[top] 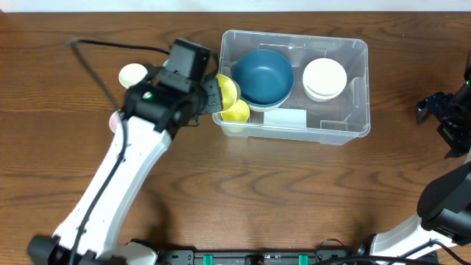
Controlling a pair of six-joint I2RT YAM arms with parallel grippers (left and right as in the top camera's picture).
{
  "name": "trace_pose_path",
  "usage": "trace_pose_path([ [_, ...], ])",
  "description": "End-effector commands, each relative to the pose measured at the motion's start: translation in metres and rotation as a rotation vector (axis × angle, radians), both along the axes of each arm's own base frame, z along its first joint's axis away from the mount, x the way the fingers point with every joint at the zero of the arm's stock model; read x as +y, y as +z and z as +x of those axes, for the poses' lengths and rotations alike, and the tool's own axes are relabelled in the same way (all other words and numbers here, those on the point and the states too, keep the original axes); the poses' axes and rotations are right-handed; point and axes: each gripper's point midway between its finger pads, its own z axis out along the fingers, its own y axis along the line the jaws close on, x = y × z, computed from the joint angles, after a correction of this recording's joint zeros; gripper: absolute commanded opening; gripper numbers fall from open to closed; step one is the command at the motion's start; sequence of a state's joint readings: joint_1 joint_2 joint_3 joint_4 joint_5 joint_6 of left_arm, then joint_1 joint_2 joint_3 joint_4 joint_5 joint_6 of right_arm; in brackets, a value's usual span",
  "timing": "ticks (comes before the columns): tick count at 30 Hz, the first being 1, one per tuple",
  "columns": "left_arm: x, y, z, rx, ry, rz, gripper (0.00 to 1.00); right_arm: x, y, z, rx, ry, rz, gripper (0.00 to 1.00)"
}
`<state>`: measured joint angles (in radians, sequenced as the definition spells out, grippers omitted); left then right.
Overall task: Pack container
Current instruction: 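Carry the yellow cup into the bin and stack it on the first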
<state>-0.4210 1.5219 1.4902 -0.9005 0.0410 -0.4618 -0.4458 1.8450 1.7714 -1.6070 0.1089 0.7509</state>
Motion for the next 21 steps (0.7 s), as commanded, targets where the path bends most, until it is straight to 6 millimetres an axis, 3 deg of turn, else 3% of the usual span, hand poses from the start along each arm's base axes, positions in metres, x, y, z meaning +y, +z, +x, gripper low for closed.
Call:
trace_pose_path([
  [1, 0.002, -0.020, 0.007, 0.038, -0.008, 0.059, 0.06, -0.001, 0.001, -0.001, 0.002, -0.010, -0.013, 0.99],
  [7, -0.001, -0.045, 0.010, 0.103, -0.021, 0.085, 0.06, -0.001, 0.001, -0.001, 0.002, -0.010, -0.013, 0.99],
  [21, -0.010, -0.047, 0.007, 0.100, -0.075, 0.101, 0.07, -0.002, 0.001, -0.002, 0.002, -0.012, -0.013, 0.99],
])
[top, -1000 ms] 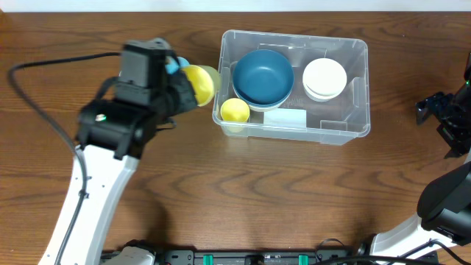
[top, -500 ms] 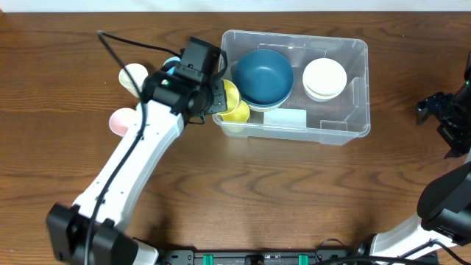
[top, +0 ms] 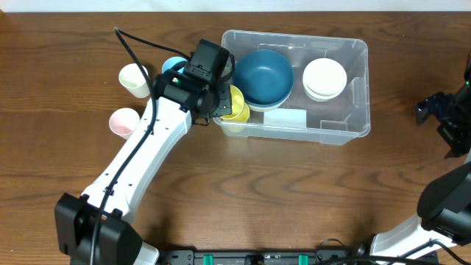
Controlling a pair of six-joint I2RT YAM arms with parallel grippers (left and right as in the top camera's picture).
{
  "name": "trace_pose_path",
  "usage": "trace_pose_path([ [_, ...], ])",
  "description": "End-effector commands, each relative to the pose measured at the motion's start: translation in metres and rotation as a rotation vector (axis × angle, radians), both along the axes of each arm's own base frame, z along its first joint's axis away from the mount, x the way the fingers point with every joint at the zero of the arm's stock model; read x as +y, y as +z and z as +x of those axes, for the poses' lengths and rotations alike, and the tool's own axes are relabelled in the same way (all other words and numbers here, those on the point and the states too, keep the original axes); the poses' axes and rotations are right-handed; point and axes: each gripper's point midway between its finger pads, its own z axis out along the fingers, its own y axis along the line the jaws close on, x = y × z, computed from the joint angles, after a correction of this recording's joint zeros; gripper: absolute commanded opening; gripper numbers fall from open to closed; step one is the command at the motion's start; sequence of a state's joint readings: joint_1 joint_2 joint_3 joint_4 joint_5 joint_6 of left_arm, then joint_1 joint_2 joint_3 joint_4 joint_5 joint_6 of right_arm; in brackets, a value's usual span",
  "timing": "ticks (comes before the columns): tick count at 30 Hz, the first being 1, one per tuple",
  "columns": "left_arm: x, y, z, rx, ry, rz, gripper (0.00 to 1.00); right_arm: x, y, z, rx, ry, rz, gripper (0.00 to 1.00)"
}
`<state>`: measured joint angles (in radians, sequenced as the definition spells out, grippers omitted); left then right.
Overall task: Pack container
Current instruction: 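Carry the yellow cup into the bin and stack it on the first, then release and move the left gripper to the pink cup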
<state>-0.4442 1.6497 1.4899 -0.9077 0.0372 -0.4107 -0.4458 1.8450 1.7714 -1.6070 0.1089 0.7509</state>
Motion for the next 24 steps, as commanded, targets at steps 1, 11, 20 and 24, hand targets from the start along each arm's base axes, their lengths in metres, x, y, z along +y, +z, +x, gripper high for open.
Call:
trace_pose_path([
  [1, 0.002, 0.001, 0.003, -0.013, -0.010, 0.018, 0.11, -0.002, 0.001, -0.002, 0.002, -0.012, -0.013, 0.99],
  [11, 0.000, 0.003, 0.006, -0.027, -0.010, 0.011, 0.17, -0.002, 0.001, -0.002, 0.002, -0.012, -0.013, 0.99],
  [20, 0.012, 0.070, 0.011, -0.150, 0.026, -0.022, 0.49, -0.002, 0.001, -0.002, 0.002, -0.011, -0.013, 0.99],
  [24, 0.072, 0.090, 0.003, -0.180, 0.176, 0.085, 0.71, -0.002, 0.001, -0.002, 0.002, -0.011, -0.013, 0.99],
])
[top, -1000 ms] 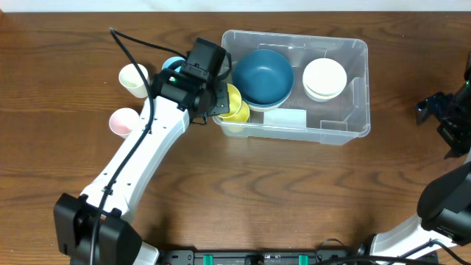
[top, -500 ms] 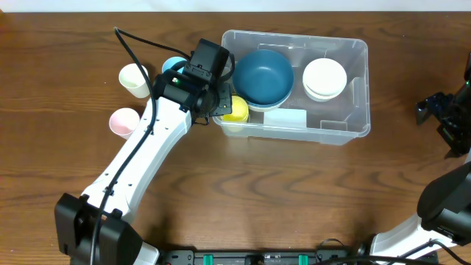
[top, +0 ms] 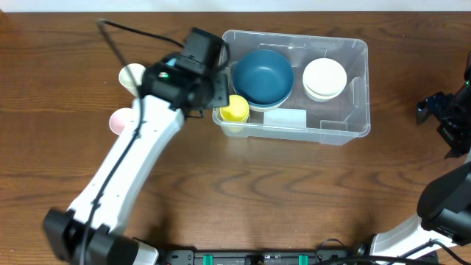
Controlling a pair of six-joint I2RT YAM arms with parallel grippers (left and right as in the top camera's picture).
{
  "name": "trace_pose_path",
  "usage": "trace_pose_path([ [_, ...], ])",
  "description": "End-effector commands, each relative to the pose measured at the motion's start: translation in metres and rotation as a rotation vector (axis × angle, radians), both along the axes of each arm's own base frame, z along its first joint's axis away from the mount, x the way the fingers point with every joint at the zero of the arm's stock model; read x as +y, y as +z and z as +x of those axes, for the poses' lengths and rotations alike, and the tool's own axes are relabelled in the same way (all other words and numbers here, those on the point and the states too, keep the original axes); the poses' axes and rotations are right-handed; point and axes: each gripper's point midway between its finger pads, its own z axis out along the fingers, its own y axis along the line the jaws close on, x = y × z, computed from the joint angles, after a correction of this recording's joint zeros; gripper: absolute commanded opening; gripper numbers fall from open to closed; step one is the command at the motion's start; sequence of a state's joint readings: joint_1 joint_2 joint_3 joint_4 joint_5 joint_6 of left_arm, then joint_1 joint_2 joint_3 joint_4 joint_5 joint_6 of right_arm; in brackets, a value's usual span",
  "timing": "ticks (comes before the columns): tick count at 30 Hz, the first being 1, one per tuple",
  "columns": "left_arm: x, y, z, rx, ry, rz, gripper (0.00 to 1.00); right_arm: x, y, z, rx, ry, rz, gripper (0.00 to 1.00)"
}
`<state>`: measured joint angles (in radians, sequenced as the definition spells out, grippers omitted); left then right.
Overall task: Pack container
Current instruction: 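Release and move the left gripper to the pink cup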
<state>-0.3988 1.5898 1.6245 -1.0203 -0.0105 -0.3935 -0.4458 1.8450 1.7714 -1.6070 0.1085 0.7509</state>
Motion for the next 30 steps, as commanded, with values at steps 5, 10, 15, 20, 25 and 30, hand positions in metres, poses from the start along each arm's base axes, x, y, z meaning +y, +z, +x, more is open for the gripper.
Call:
trace_pose_path([
  [5, 0.136, 0.024, -0.029, 0.034, 0.434, 0.148, 0.91, -0.002, 0.001, -0.002, 0.002, -0.011, -0.013, 0.99],
  [10, 0.198, 0.000, -0.055, 0.159, 0.712, 0.102, 0.98, -0.002, 0.001, -0.002, 0.002, -0.012, -0.013, 0.99],
  [15, 0.225, -0.030, -0.070, 0.251, 0.815, 0.029, 0.98, -0.002, 0.001, -0.002, 0.002, -0.011, -0.013, 0.99],
  [20, 0.224, -0.058, -0.063, 0.262, 0.767, -0.034, 0.98, -0.002, 0.001, -0.002, 0.002, -0.011, -0.013, 0.99],
  [25, 0.224, -0.080, -0.058, 0.269, 0.764, -0.041, 0.98, -0.002, 0.001, -0.002, 0.002, -0.012, -0.013, 0.99],
  [30, 0.225, -0.100, -0.056, 0.333, 0.764, -0.032, 0.98, -0.002, 0.001, -0.002, 0.002, -0.011, -0.013, 0.99],
])
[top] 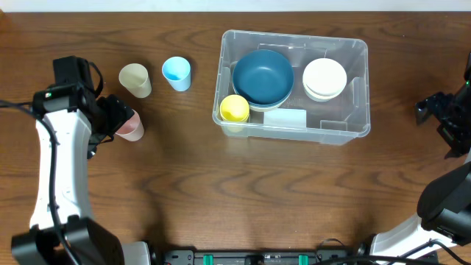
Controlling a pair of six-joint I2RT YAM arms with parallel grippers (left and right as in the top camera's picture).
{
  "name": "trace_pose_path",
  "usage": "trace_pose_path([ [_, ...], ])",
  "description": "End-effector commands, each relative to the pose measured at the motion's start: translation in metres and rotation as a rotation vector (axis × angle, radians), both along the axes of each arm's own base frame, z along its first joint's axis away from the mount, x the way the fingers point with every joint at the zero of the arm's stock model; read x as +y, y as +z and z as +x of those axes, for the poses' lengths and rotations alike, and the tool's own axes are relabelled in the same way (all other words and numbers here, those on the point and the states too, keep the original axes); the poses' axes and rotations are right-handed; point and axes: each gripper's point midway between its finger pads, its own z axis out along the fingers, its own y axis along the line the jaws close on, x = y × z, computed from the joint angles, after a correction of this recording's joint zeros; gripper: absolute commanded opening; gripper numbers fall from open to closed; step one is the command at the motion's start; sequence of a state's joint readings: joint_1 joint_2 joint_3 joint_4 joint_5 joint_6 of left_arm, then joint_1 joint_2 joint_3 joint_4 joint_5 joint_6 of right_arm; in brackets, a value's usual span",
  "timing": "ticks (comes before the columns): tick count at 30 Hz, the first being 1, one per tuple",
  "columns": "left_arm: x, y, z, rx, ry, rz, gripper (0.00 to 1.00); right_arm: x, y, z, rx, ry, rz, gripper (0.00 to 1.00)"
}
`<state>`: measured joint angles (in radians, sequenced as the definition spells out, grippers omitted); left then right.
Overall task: Pack container
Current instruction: 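Release and move the left gripper to the pink cup, then grasp the pink cup's rim with the left gripper and lift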
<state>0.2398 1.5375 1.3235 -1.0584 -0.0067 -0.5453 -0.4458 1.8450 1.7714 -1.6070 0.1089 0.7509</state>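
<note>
The clear plastic container (pixel 355 88) sits at the back centre and holds a dark blue bowl (pixel 263 76), stacked white dishes (pixel 324 79), a yellow cup (pixel 235 108) in its front left corner and a white flat piece (pixel 285 118). Left of it on the table stand a light blue cup (pixel 176 73) and a cream cup (pixel 135 79). A pink cup (pixel 132 127) lies further front-left. My left gripper (pixel 118 120) is at the pink cup's left side, fingers apparently spread around it. My right gripper (pixel 428 110) hangs far right, away from everything.
The left arm's black cable (pixel 15 107) trails off the left edge. The container's walls stand higher than the cups inside. Bare wooden table (pixel 243 191) runs along the front.
My left gripper was at the container's left wall over the yellow cup. It is now far left at the pink cup. The yellow cup stays in the container. The right arm has not moved.
At first my left gripper held a yellow cup at the container's left wall. Then it was lower over that corner with the cup. Then the cup stood in the container with the gripper beside it. Now the gripper is at the pink cup.
</note>
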Motion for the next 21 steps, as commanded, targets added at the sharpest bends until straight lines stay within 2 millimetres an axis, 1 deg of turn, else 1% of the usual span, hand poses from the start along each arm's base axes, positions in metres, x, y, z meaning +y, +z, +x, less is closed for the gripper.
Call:
trace_pose_path([
  [1, 0.000, -0.018, 0.001, 0.055, -0.010, -0.019, 0.98, -0.002, 0.001, -0.001, 0.001, -0.012, -0.013, 0.99],
  [5, 0.000, -0.039, 0.002, 0.121, -0.010, -0.036, 0.98, -0.002, 0.001, -0.002, 0.002, -0.012, -0.013, 0.99],
  [8, 0.000, -0.051, 0.001, 0.160, -0.009, -0.046, 0.98, -0.002, 0.001, -0.002, 0.002, -0.011, -0.013, 0.99],
  [14, 0.001, -0.062, 0.003, 0.182, -0.010, -0.050, 1.00, -0.002, 0.001, -0.002, 0.002, -0.011, -0.013, 0.99],
  [17, 0.002, -0.065, 0.006, 0.177, -0.009, -0.049, 0.97, -0.002, 0.001, -0.001, 0.001, -0.012, -0.013, 0.99],
  [19, 0.002, -0.065, 0.006, 0.175, -0.009, -0.049, 0.90, -0.002, 0.001, -0.002, 0.002, -0.011, -0.013, 0.99],
  [21, 0.002, -0.065, 0.006, 0.175, -0.009, -0.049, 0.76, -0.002, 0.001, -0.002, 0.002, -0.011, -0.013, 0.99],
])
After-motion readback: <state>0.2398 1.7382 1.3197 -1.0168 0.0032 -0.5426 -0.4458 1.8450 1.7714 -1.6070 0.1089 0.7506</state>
